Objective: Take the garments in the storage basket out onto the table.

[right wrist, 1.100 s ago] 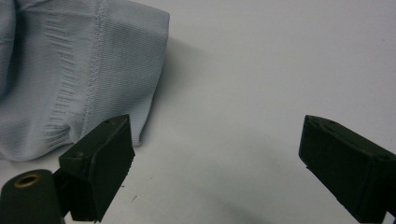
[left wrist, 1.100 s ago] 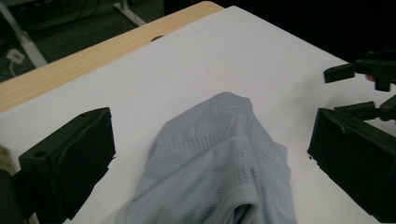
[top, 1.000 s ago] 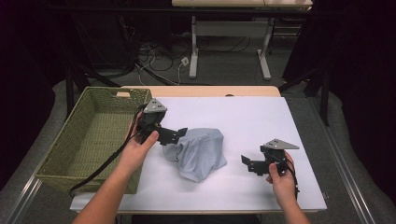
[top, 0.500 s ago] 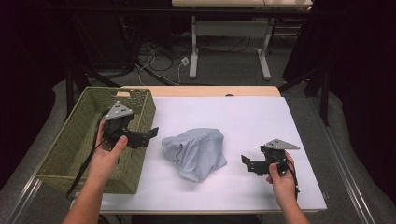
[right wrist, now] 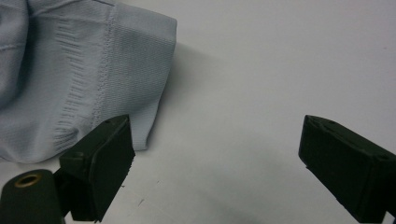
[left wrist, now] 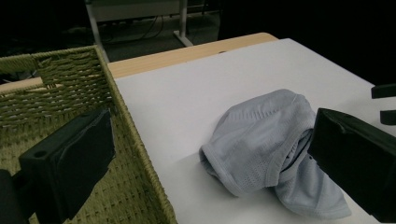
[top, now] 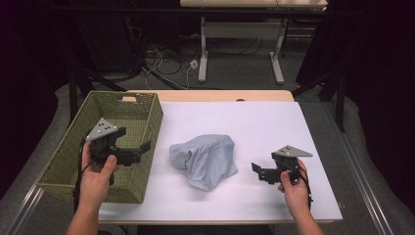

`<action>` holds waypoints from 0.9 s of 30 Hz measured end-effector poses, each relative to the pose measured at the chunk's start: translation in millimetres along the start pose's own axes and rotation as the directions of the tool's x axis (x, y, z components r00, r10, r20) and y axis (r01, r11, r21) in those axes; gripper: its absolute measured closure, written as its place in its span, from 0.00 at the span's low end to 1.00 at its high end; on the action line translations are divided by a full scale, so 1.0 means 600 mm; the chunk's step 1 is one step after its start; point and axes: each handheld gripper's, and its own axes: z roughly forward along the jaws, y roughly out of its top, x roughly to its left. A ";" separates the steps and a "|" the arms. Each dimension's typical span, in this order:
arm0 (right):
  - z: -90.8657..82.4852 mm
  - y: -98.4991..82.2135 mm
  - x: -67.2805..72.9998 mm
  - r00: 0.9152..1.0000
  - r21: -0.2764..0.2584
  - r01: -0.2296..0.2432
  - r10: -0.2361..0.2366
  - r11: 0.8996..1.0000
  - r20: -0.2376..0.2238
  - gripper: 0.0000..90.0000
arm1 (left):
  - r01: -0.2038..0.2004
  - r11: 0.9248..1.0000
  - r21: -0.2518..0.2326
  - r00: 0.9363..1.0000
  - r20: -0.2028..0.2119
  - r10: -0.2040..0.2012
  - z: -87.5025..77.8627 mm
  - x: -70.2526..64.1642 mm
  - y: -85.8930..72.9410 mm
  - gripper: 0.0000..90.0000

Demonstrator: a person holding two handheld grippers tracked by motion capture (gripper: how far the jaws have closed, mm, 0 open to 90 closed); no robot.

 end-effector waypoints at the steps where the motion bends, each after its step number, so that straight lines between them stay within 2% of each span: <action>1: 0.000 0.000 0.000 1.000 0.000 0.002 -0.002 1.000 0.000 0.11 | 0.011 1.000 -0.004 1.000 0.004 -0.011 0.001 0.003 -0.005 0.01; 7: -0.001 0.001 -0.001 1.000 -0.005 -0.004 0.004 1.000 -0.001 0.11 | 0.012 1.000 0.004 1.000 -0.006 -0.012 0.011 0.005 -0.028 0.01; 12: 0.000 0.001 0.000 1.000 -0.007 0.001 -0.001 1.000 -0.001 0.11 | 0.040 0.999 -0.011 0.999 0.003 -0.040 0.017 0.012 -0.042 0.01; 18: -0.001 0.001 0.001 1.000 -0.009 0.003 -0.003 1.000 -0.004 0.11 | 0.041 0.999 -0.018 0.999 0.004 -0.041 0.028 0.010 -0.048 0.01; 21: -0.001 0.001 0.001 1.000 -0.010 0.005 -0.005 1.000 -0.006 0.11 | 0.057 0.998 -0.016 0.998 0.016 -0.057 0.032 0.011 -0.051 0.01; 27: -0.002 0.002 0.002 1.000 -0.010 0.007 -0.008 1.000 -0.013 0.11 | 0.046 0.999 -0.021 0.999 0.008 -0.045 0.034 0.012 -0.053 0.01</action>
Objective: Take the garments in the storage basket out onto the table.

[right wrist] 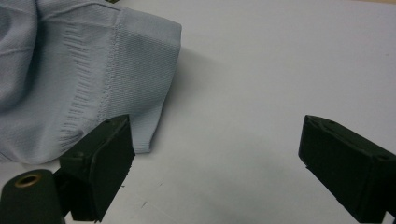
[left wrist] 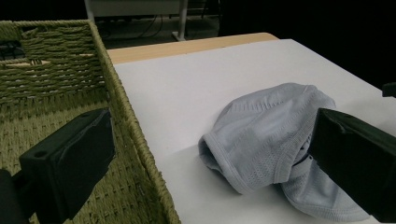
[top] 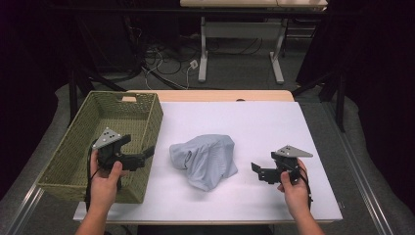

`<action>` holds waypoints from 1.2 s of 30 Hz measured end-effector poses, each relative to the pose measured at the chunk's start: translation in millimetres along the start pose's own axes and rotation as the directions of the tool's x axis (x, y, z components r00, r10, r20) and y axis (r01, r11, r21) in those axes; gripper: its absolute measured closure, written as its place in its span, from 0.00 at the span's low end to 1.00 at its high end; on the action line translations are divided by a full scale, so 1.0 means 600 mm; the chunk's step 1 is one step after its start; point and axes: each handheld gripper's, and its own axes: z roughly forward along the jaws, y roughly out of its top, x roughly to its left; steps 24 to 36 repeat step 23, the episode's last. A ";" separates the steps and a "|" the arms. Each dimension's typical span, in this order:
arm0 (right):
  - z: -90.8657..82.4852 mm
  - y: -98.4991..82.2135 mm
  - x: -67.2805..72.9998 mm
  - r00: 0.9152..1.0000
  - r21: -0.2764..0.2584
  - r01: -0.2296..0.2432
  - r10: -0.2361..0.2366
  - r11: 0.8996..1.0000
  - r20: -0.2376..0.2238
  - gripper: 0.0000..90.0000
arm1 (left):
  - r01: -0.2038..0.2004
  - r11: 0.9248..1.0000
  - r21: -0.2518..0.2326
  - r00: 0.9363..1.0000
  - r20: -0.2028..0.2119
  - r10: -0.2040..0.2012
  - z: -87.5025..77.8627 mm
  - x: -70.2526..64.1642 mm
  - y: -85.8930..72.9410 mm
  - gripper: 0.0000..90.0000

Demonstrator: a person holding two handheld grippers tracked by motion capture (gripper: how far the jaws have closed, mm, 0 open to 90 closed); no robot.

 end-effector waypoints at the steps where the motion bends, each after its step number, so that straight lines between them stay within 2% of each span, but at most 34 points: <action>1: 0.000 0.000 0.000 1.000 0.002 0.000 0.000 1.000 0.000 0.11 | 0.000 1.000 -0.001 1.000 0.000 0.000 0.000 0.000 0.000 0.01; 36: 0.005 -0.004 -0.004 1.000 0.023 -0.008 0.008 1.000 0.006 0.11 | 0.005 1.000 -0.015 1.000 -0.007 -0.005 -0.003 -0.004 0.002 0.01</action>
